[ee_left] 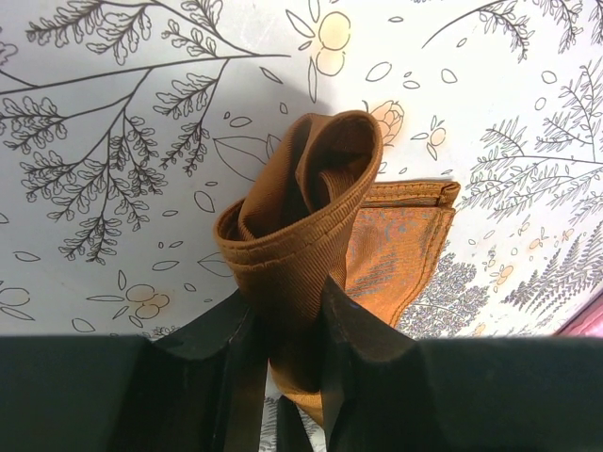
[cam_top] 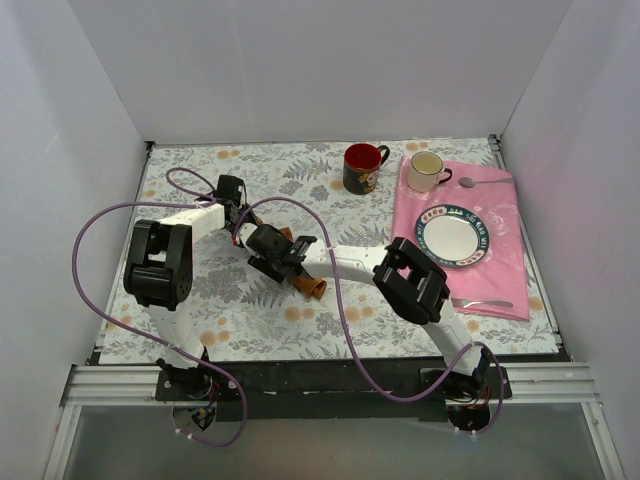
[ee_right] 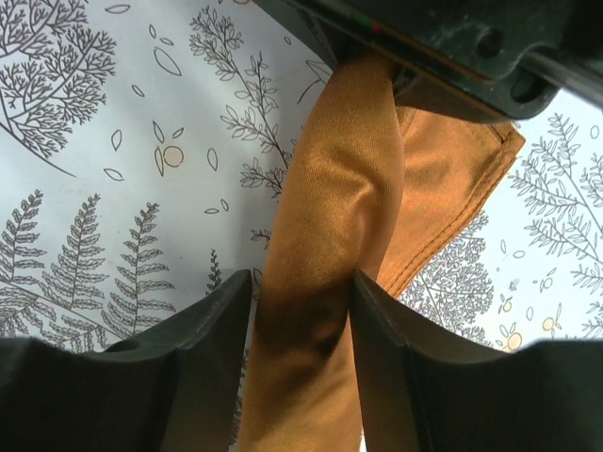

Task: Fold the napkin, place the utensils inside, and roll it up
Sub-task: Roll the napkin with the utensil

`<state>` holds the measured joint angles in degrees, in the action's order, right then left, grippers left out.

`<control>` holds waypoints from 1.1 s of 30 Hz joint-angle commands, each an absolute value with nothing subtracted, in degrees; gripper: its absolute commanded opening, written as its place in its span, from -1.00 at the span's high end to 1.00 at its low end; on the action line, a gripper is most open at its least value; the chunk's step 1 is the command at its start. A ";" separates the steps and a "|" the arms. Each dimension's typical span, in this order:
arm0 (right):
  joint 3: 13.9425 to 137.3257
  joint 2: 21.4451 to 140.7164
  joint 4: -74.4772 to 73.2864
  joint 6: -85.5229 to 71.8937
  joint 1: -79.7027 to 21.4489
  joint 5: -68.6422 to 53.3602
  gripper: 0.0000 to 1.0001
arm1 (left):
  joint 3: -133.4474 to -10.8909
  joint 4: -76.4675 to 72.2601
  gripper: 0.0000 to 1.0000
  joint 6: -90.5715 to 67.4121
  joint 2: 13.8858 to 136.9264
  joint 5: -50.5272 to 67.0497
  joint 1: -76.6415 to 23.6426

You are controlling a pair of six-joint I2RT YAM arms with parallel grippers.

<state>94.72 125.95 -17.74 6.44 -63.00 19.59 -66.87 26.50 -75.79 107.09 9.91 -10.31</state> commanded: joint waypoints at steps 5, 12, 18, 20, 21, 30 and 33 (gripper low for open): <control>88.86 125.60 -17.76 1.41 -58.98 11.70 0.35 | -64.42 30.94 0.37 -73.04 108.90 4.57 -10.37; 86.66 124.81 -14.86 -5.09 -55.03 -3.58 0.72 | -64.86 33.30 -0.29 -74.88 101.61 4.05 -10.37; 81.75 124.98 -6.08 -14.74 -48.79 -24.85 0.79 | -64.43 35.42 -0.43 -77.25 94.58 1.67 -9.84; 80.43 125.33 -2.13 -17.13 -46.76 -31.09 0.79 | -63.46 34.02 -0.43 -78.48 92.39 4.37 -9.58; 78.94 125.42 -0.54 -20.44 -46.15 -33.11 0.79 | -62.24 33.23 -0.43 -79.01 91.76 5.96 -9.58; 74.18 128.76 15.55 -33.30 -41.13 -48.77 0.80 | -61.17 27.95 -0.53 -80.60 91.67 15.72 -9.84; 72.95 128.94 19.15 -36.38 -40.43 -49.30 0.78 | -59.68 25.41 -0.42 -81.82 91.76 20.20 -11.42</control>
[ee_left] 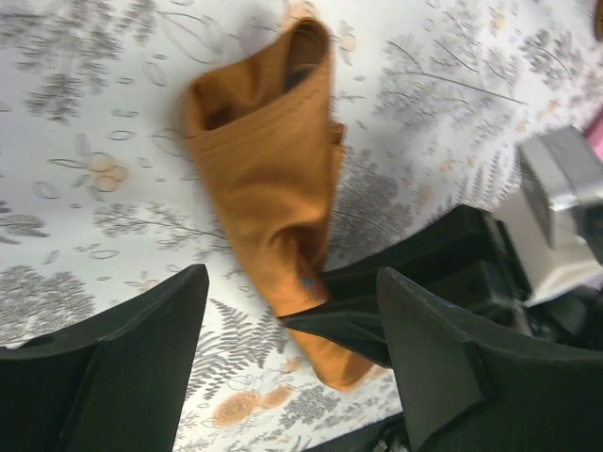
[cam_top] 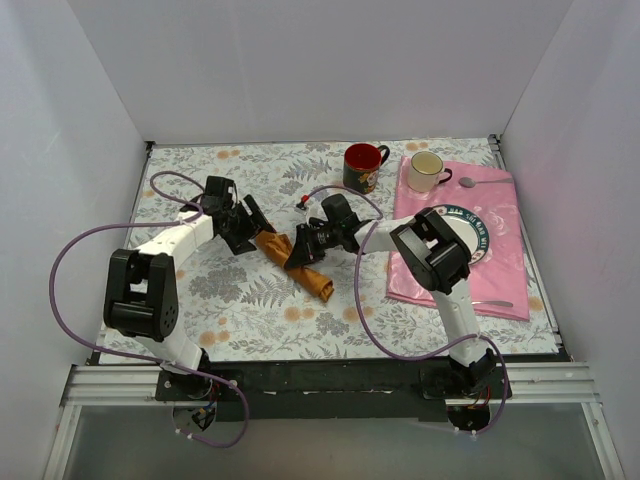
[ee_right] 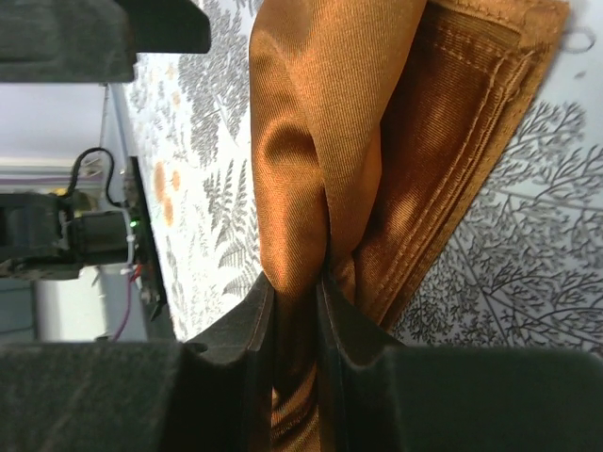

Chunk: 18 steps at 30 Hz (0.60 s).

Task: Fold the napkin, place the utensils inside, and roll it up
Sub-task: Roll the napkin with the utensil

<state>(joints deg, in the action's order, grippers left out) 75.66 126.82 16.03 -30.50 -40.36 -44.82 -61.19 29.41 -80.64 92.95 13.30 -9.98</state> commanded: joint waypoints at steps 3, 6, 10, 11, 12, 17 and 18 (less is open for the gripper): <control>71.72 129.55 23.89 -40.95 -39.82 -50.36 0.71 | -56.00 20.58 -0.07 -84.62 91.67 24.51 -12.39; 70.49 130.17 28.11 -45.60 -39.20 -50.98 0.72 | -54.49 16.88 -0.01 -85.78 92.02 26.46 -12.92; 69.70 130.43 30.23 -47.55 -38.50 -50.63 0.72 | -57.74 24.32 -0.26 -86.04 93.95 19.97 -14.76; 69.70 130.43 30.32 -47.55 -38.41 -50.54 0.73 | -58.61 25.82 -0.29 -86.57 93.87 15.34 -15.03; 69.78 130.43 30.15 -47.37 -38.32 -50.36 0.74 | -58.88 27.41 -0.32 -87.18 93.95 13.55 -15.20; 70.22 130.61 30.32 -47.37 -38.23 -50.36 0.74 | -58.19 30.94 -0.33 -90.08 95.88 9.93 -16.70; 70.31 130.69 30.41 -47.37 -38.23 -50.45 0.74 | -58.27 30.94 -0.33 -90.44 96.58 10.19 -16.87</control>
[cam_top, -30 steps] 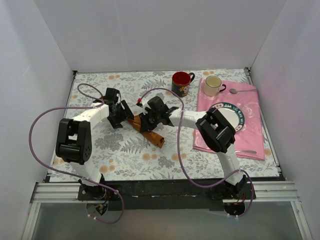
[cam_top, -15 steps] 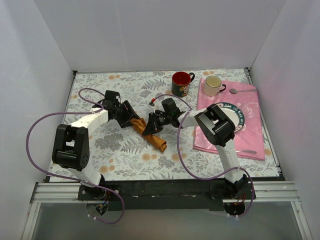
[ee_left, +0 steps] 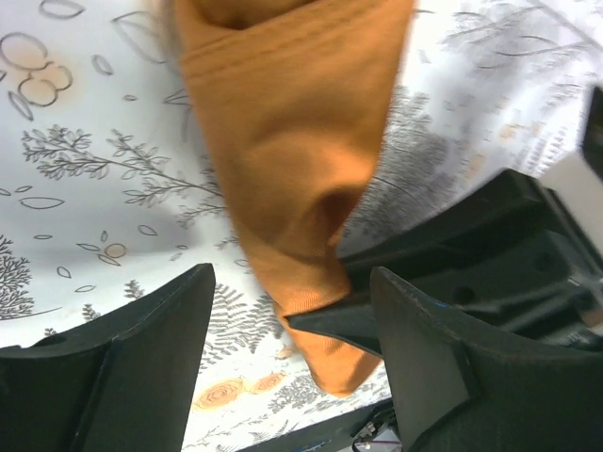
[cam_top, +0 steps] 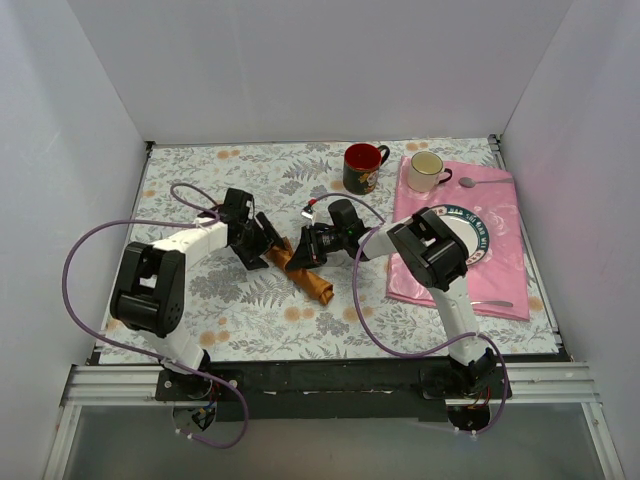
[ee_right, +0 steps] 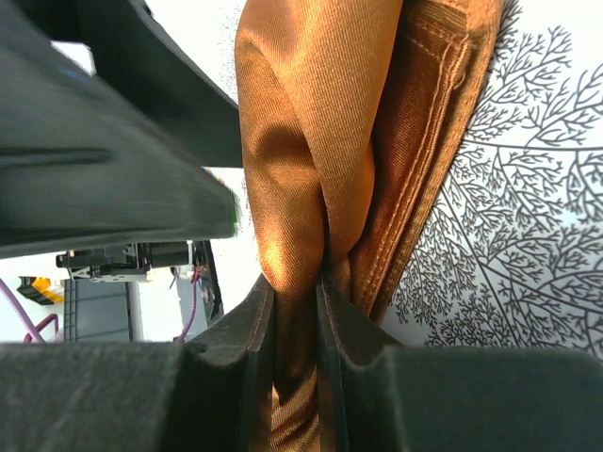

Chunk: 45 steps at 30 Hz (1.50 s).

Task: Fold the napkin, place the utensils inside, and roll it up
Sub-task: Roll the napkin with the utensil

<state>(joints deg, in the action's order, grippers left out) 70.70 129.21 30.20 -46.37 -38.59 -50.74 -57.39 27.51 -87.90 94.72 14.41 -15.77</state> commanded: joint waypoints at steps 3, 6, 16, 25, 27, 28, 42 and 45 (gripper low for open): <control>70.23 130.43 30.50 -47.29 -38.32 -50.80 0.74 | -59.15 30.06 -0.31 -90.79 99.48 10.11 -17.23; 70.14 129.99 29.97 -46.76 -38.23 -50.89 0.70 | -61.08 29.88 -0.19 -89.65 101.42 8.18 -17.40; 73.91 123.59 7.88 -29.91 -38.50 -45.02 0.33 | -63.19 31.47 0.61 -83.68 105.64 2.55 -16.44; 80.42 114.27 -14.67 -6.71 -45.43 -19.81 -0.33 | -64.77 32.69 0.65 -80.77 106.52 6.41 -15.56; 80.16 112.60 -15.82 -4.32 -48.85 -13.74 -0.46 | -65.13 32.87 0.65 -80.42 106.87 7.64 -15.29; 79.81 112.33 -15.82 -3.26 -50.00 -8.58 -0.48 | -65.47 33.22 0.65 -80.33 106.96 8.78 -14.94; 79.19 115.57 -15.12 4.05 -61.26 22.23 -0.39 | -66.27 34.72 0.68 -78.75 107.75 12.22 -13.80; 78.49 116.27 -14.50 3.87 -61.17 23.29 -0.26 | -66.53 34.98 0.68 -78.31 108.02 12.48 -13.80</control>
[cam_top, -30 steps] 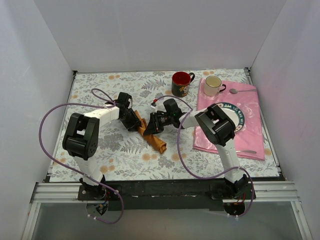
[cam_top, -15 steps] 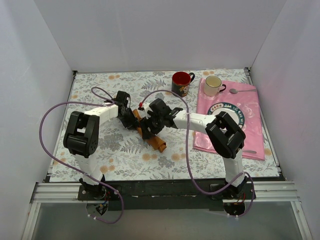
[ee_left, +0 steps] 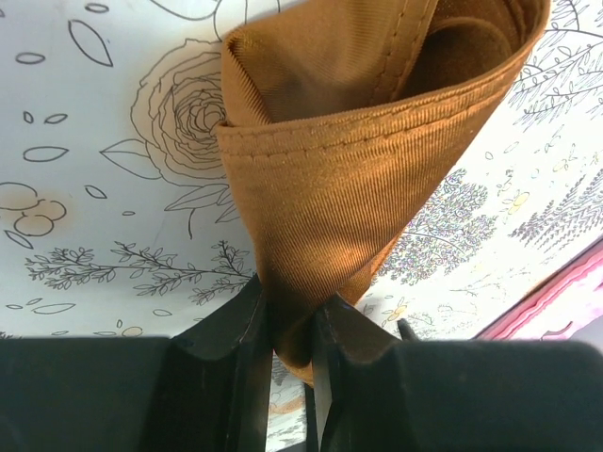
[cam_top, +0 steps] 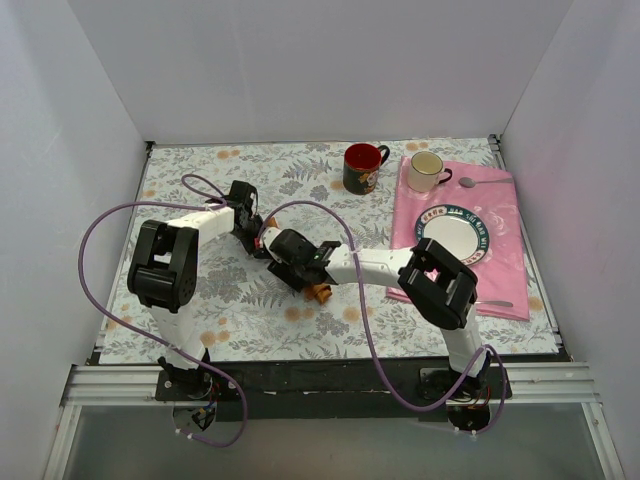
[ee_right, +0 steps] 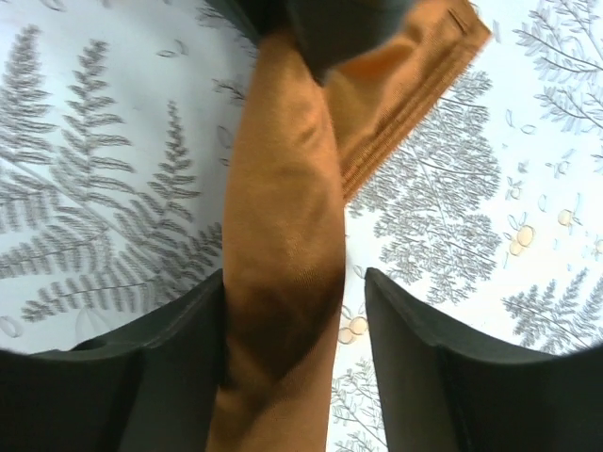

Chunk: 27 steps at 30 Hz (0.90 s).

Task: Fold the napkin, place the utensils inside, and roll it up
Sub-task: Roll the napkin with the utensil

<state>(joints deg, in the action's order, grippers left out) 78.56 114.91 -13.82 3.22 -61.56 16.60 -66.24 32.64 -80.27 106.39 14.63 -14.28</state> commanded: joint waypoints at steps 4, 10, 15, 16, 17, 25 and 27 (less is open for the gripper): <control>78.14 117.16 -14.07 3.52 -61.17 21.54 0.06 | -67.06 35.33 0.68 -77.96 108.02 12.57 -13.71; 78.58 117.95 -13.45 0.44 -59.68 11.44 0.61 | -68.90 36.12 0.43 -76.82 106.44 10.38 -13.36; 78.40 118.21 -11.35 -4.74 -56.43 -2.42 0.84 | -71.01 36.04 0.03 -77.34 103.54 7.39 -11.96; 78.31 118.30 -10.82 -5.27 -55.73 -4.81 0.88 | -71.80 35.95 -0.01 -77.69 102.58 6.95 -11.61; 78.14 118.56 -10.38 -5.97 -54.50 -6.92 0.89 | -72.15 35.77 -0.08 -77.96 102.05 6.68 -11.25; 72.87 120.14 6.29 -21.78 -45.36 -35.13 0.85 | -70.76 31.65 -0.18 -80.60 94.05 5.27 -8.53; 71.37 121.46 10.79 -26.52 -42.72 -41.27 0.83 | -69.18 29.89 -0.18 -80.51 92.30 7.81 -8.44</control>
<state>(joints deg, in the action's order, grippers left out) 74.96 118.10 0.51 -14.61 -46.41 -23.00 -70.22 33.78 -79.94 98.80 6.70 -8.49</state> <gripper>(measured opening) 0.270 0.589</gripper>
